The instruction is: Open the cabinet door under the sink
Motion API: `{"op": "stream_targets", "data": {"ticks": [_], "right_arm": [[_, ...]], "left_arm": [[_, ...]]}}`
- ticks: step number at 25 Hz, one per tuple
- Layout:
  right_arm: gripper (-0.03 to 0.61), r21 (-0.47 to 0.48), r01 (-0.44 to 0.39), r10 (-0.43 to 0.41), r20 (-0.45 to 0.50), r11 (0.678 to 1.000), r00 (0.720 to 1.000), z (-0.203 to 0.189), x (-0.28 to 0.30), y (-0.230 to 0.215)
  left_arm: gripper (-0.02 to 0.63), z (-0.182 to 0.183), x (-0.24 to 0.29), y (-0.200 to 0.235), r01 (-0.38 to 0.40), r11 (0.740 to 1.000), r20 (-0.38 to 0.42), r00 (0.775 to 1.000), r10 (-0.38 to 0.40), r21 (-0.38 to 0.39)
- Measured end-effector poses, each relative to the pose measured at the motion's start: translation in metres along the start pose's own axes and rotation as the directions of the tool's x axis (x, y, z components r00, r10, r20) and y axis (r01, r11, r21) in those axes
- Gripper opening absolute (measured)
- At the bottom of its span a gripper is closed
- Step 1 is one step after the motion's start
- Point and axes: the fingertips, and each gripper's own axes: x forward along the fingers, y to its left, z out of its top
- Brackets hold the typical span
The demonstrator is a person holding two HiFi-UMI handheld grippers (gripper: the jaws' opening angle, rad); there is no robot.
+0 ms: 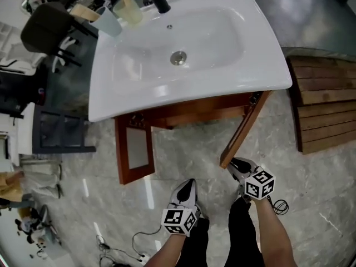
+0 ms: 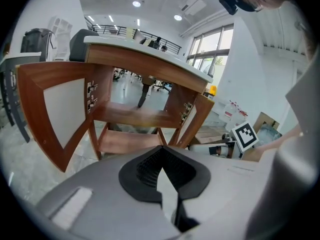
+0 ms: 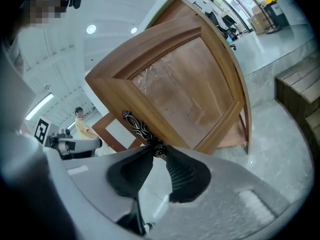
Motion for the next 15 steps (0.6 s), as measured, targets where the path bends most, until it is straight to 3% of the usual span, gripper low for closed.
{"op": "stream_targets", "data": {"ticks": [7, 15], "right_arm": [[0.069, -0.007, 0.044, -0.044, 0.003, 0.999, 0.999, -0.018, -0.057, -0.017], [0.043, 0.009, 0.176, -0.176, 0.042, 0.984, 0.983, -0.012, -0.140, -0.089]], "left_arm": [[0.018, 0.002, 0.018, -0.031, 0.051, 0.998, -0.024, 0.998, -0.051, 0.028], [0.018, 0.010, 0.050, -0.078, 0.123, 0.991, -0.050, 0.991, -0.121, 0.057]]}}
